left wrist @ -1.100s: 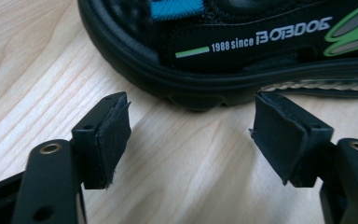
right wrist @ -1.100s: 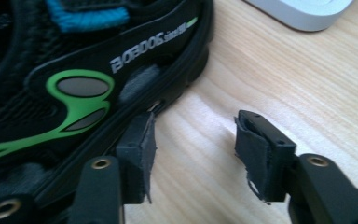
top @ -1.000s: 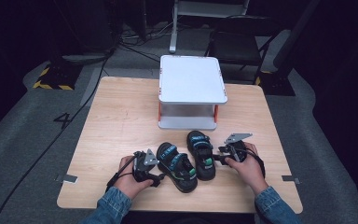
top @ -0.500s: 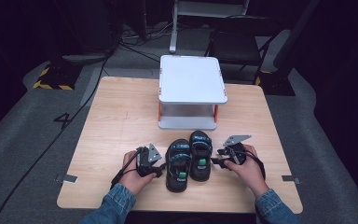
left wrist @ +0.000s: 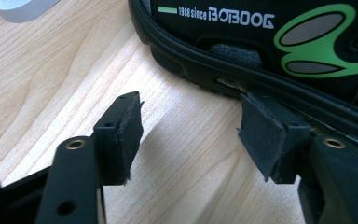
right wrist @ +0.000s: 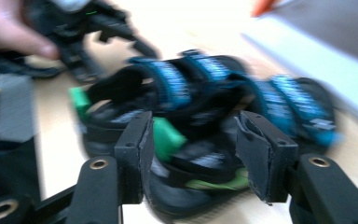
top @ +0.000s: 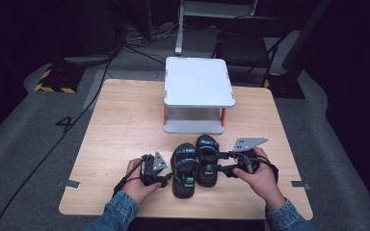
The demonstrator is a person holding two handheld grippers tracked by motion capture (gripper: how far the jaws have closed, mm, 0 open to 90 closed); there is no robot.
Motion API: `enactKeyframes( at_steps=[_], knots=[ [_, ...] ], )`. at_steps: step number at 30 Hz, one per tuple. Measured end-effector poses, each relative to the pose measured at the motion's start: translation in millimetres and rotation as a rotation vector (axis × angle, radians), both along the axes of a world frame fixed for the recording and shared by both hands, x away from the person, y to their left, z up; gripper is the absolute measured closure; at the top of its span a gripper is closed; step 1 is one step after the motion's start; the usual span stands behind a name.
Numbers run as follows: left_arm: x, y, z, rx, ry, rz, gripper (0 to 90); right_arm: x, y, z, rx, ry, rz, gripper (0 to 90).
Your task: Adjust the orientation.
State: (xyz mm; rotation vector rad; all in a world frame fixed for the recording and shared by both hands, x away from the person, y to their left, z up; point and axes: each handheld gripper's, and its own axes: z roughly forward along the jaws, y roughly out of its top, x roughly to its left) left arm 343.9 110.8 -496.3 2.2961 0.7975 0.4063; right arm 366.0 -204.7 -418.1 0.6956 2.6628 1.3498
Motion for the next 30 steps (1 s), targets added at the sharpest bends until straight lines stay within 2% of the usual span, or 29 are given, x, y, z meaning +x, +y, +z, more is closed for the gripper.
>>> enactKeyframes(
  at_steps=[2, 3, 4, 5, 7, 8, 10, 14, 16, 17, 18, 21, 24, 27, 28, 30],
  knots=[
    [-0.2, 0.4, -0.4, -0.004, 0.002, 0.003, 38.0, -0.8, 7.1, -5.2, -0.011, 0.024, 0.041, 50.9],
    [-0.2, 0.5, -0.6, -0.007, 0.002, 0.005, 37.6, -0.8, 9.8, -7.9, -0.034, 0.024, 0.050, 59.2],
    [0.0, 0.7, -0.8, -0.010, 0.003, 0.006, 35.8, -2.6, 13.2, -10.9, -0.067, 0.005, 0.058, 75.6],
    [0.6, 1.2, -1.0, -0.011, 0.004, 0.008, 35.8, -2.6, 13.2, -10.9, -0.067, 0.005, 0.058, 75.6],
    [2.4, 3.2, -1.9, -0.024, 0.018, 0.018, 32.0, -4.8, 14.7, -9.2, -0.070, 0.000, 0.067, 83.1],
    [3.2, 4.6, -2.1, -0.035, 0.028, 0.023, 30.4, -7.5, 16.1, -7.1, -0.094, -0.022, 0.076, 84.3],
    [4.6, 7.3, -1.7, -0.062, 0.037, 0.029, 30.5, -11.6, 17.4, -4.6, -0.115, -0.032, 0.095, 85.6],
    [6.6, 8.7, -0.5, -0.096, 0.045, 0.018, 29.8, -19.2, 17.5, -3.3, -0.118, -0.010, 0.177, 85.8],
    [6.9, 7.8, -0.2, -0.088, 0.043, 0.011, 29.9, -22.1, 16.0, -2.2, -0.120, 0.001, 0.220, 85.8],
    [7.1, 7.6, 0.3, -0.088, 0.042, 0.009, 29.4, -22.9, 15.0, -1.9, -0.121, 0.012, 0.247, 85.9],
    [7.4, 7.5, 0.6, -0.090, 0.044, 0.007, 29.7, -25.2, 13.2, -1.3, -0.117, 0.043, 0.300, 85.9],
    [8.5, 7.1, 1.2, -0.087, 0.046, 0.001, 29.7, -26.0, 11.5, -0.6, -0.125, 0.053, 0.327, 85.8],
    [8.7, 5.6, 1.5, -0.084, 0.049, -0.001, 30.9, -25.6, 9.1, -0.3, -0.124, 0.061, 0.329, 83.4],
    [8.8, 4.0, 1.5, -0.082, 0.046, -0.003, 31.7, -23.9, 8.3, 0.8, -0.075, 0.103, 0.298, 66.9],
    [8.5, 3.8, 1.5, -0.082, 0.046, -0.002, 31.8, -23.7, 8.5, 1.7, -0.063, 0.106, 0.282, 60.5],
    [8.2, 3.3, 1.3, -0.086, 0.050, 0.003, 31.9, -22.6, 9.6, 4.2, -0.025, 0.106, 0.192, 54.4]
  ],
)
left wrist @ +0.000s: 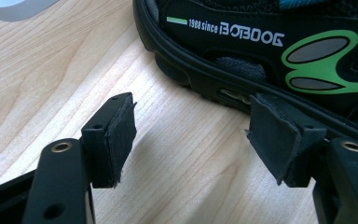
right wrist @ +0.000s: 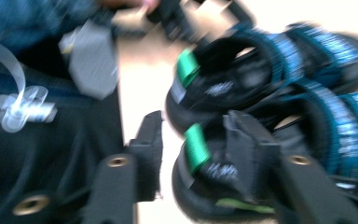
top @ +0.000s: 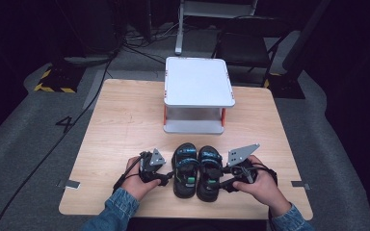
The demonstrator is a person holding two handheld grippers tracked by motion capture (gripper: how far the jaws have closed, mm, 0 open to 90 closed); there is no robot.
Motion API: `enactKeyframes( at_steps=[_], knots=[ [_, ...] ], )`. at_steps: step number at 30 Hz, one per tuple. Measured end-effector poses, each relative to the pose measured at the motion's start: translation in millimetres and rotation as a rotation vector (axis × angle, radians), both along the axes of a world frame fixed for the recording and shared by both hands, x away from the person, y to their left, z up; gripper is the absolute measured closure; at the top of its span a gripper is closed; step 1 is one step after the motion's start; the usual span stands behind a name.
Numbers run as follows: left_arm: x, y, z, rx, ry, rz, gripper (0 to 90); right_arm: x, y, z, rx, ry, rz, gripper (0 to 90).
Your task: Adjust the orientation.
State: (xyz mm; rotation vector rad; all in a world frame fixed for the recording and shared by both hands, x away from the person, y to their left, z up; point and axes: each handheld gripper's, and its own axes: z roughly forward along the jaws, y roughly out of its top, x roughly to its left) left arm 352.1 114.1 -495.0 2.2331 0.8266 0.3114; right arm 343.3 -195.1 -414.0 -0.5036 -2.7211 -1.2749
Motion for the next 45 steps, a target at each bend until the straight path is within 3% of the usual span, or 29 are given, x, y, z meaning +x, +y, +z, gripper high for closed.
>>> enactKeyframes(
  at_steps=[2, 5, 10, 13, 17, 20, 23, 25, 27, 29, 32, 33, 34, 39, 45],
  knots=[
    [-0.9, -1.2, 0.9, -0.001, 0.010, -0.003, 34.3, 0.9, 3.3, -0.9, -0.010, -0.004, -0.074, 50.4],
    [-3.0, -3.2, 1.7, 0.012, -0.003, 0.001, 37.8, 2.2, 8.9, -5.4, -0.034, 0.005, -0.134, 47.8],
    [-3.3, 0.0, -1.4, -0.027, 0.007, 0.015, 35.6, 0.7, 19.1, -7.5, -0.074, -0.048, -0.185, 43.3],
    [-3.8, 4.0, 0.8, -0.031, 0.004, 0.028, 28.3, -0.4, 28.2, -11.3, -0.046, -0.018, -0.237, 40.5],
    [-1.3, 15.0, 4.1, -0.011, -0.010, 0.063, 28.9, -2.0, 34.3, -20.0, 0.022, 0.058, -0.351, 38.8],
    [1.5, 20.5, 4.0, -0.016, -0.009, 0.090, 28.9, -3.1, 36.4, -21.5, 0.032, 0.057, -0.388, 39.6],
    [0.9, 18.7, 3.5, -0.019, -0.009, 0.087, 28.9, -6.7, 38.8, -20.1, -0.027, 0.045, -0.414, 39.4],
    [0.9, 17.0, 3.2, -0.020, -0.006, 0.074, 28.9, -7.2, 37.8, -20.1, -0.078, 0.002, -0.445, 43.4],
    [1.2, 16.8, 2.8, -0.016, -0.004, 0.075, 28.8, -5.6, 37.8, -24.0, -0.075, 0.014, -0.456, 44.0],
    [2.3, 17.8, 2.4, -0.013, -0.002, 0.076, 28.8, -2.8, 39.0, -29.5, -0.004, 0.089, -0.466, 42.0],
    [4.2, 21.0, 3.1, -0.017, -0.004, 0.084, 28.8, -2.9, 44.2, -33.1, 0.016, 0.093, -0.491, 35.9],
    [4.7, 22.5, 3.5, -0.019, -0.006, 0.090, 28.8, -3.9, 46.3, -34.0, 0.009, 0.081, -0.494, 35.6],
    [4.8, 23.2, 3.6, -0.023, -0.003, 0.090, 28.7, -5.6, 50.1, -35.4, -0.041, 0.045, -0.489, 32.2],
    [3.5, 24.2, 4.0, -0.016, -0.007, 0.095, 28.7, -7.9, 55.3, -37.9, -0.091, 0.010, -0.469, 31.9],
    [4.4, 26.4, 3.7, -0.009, -0.009, 0.097, 28.7, -5.3, 51.0, -36.7, -0.053, 0.079, -0.479, 39.5]
  ],
)
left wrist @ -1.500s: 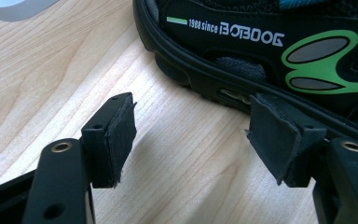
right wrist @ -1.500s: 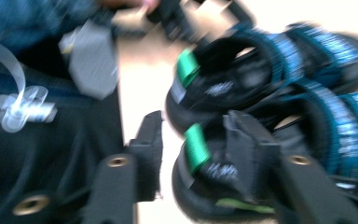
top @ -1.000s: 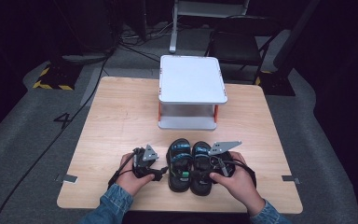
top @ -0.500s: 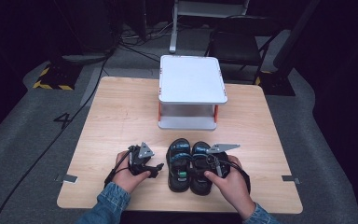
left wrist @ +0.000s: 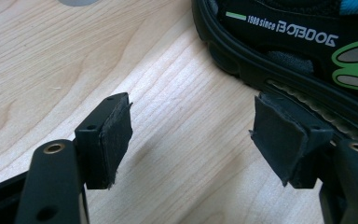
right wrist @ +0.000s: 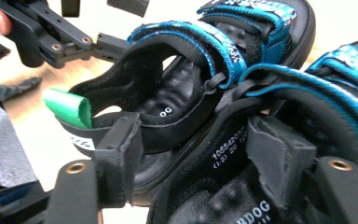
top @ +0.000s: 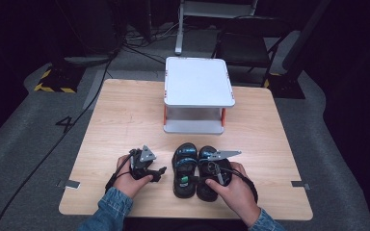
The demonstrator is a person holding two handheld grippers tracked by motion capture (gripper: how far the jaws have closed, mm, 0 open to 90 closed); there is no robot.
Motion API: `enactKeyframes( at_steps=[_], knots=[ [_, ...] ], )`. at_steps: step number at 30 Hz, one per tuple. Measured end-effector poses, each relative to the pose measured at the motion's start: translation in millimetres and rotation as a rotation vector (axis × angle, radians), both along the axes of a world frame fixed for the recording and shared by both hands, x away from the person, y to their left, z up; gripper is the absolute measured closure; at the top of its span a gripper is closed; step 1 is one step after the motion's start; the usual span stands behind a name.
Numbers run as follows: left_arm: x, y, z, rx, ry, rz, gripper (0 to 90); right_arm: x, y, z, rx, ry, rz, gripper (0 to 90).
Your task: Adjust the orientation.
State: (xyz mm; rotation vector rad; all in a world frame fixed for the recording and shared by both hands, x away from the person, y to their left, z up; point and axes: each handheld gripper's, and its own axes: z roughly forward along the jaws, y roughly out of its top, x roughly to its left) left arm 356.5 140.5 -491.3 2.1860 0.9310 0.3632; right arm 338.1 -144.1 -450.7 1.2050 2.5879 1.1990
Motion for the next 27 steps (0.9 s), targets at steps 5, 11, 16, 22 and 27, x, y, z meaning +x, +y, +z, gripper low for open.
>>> enactKeyframes(
  at_steps=[5, 11, 16, 22, 27],
  knots=[
    [1.0, -1.9, -0.9, -0.010, 0.006, -0.001, 28.7, 0.1, -7.8, 0.6, 0.065, 0.028, -0.034, 47.3],
    [2.7, -5.0, -3.0, 0.002, 0.010, -0.013, 28.8, 7.3, -13.7, 0.9, 0.129, 0.087, -0.082, 49.1],
    [2.4, -6.8, -2.8, 0.000, 0.009, -0.018, 28.8, 1.4, 1.3, -0.3, 0.088, 0.032, -0.117, 39.1],
    [2.0, -7.5, -3.3, 0.000, 0.010, -0.016, 28.8, -5.4, 13.2, 0.9, -0.010, -0.043, -0.116, 34.1],
    [1.5, -7.4, -3.1, 0.003, 0.004, -0.020, 28.8, -1.6, 13.9, 0.4, -0.002, 0.007, -0.159, 37.6]
  ],
)
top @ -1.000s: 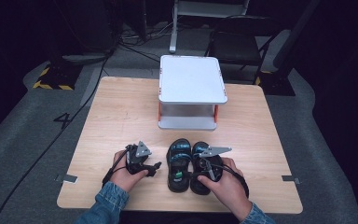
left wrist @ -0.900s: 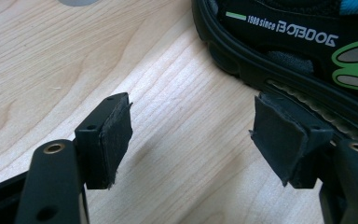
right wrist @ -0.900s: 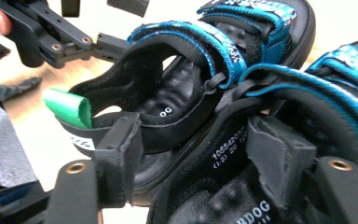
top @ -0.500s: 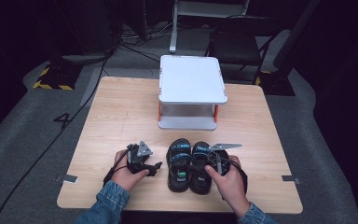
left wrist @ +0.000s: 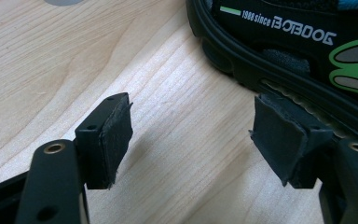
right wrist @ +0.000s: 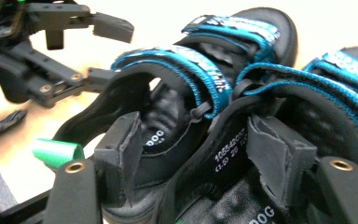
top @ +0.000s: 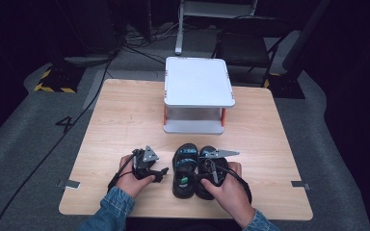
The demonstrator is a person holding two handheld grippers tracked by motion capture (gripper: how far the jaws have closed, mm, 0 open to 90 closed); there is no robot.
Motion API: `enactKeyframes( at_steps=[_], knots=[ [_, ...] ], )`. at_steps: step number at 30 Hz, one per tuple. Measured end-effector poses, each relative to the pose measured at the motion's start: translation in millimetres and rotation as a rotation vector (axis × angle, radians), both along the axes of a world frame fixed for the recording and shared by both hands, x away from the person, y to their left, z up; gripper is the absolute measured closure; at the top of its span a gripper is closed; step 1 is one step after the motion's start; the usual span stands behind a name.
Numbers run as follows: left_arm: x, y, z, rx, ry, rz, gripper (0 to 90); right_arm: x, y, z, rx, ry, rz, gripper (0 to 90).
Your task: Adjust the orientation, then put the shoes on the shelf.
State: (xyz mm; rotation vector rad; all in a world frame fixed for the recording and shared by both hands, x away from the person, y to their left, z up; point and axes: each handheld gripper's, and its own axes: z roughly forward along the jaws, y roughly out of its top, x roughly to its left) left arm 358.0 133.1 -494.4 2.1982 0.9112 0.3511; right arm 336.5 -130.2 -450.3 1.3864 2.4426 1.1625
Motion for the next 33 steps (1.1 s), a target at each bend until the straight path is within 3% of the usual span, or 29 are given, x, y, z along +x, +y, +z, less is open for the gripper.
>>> enactKeyframes(
  at_steps=[2, 3, 4, 6, 22, 25, 30, 33],
  knots=[
    [0.2, 0.1, -0.2, 0.004, 0.006, 0.000, 28.8, -1.5, 2.6, -0.3, -0.041, -0.018, -0.012, 43.2],
    [0.2, -0.2, -0.6, 0.004, 0.009, 0.000, 28.8, -3.0, 5.8, -2.0, -0.123, -0.070, -0.022, 45.8],
    [0.3, -0.3, -0.5, 0.003, 0.009, -0.001, 28.8, -4.2, 9.9, -6.6, -0.204, -0.094, -0.027, 45.6],
    [0.2, 0.2, 0.5, 0.002, 0.001, -0.003, 28.8, -5.6, 15.9, -11.7, -0.202, -0.116, -0.026, 46.7],
    [2.1, 3.2, 0.7, -0.014, 0.005, 0.013, 28.8, 0.7, 1.8, -9.1, -0.116, -0.092, -0.016, 73.5],
    [1.4, 5.8, 2.6, -0.024, 0.002, 0.018, 28.8, 1.4, 2.9, -4.8, -0.114, -0.117, -0.017, 74.8],
    [1.7, 18.3, 5.9, -0.028, -0.011, 0.049, 28.8, 14.5, 3.2, 11.4, -0.065, -0.138, -0.034, 75.2],
    [0.8, 29.1, 7.6, -0.033, -0.016, 0.074, 28.8, 20.2, 4.7, 15.8, -0.075, -0.148, -0.035, 75.2]
  ],
)
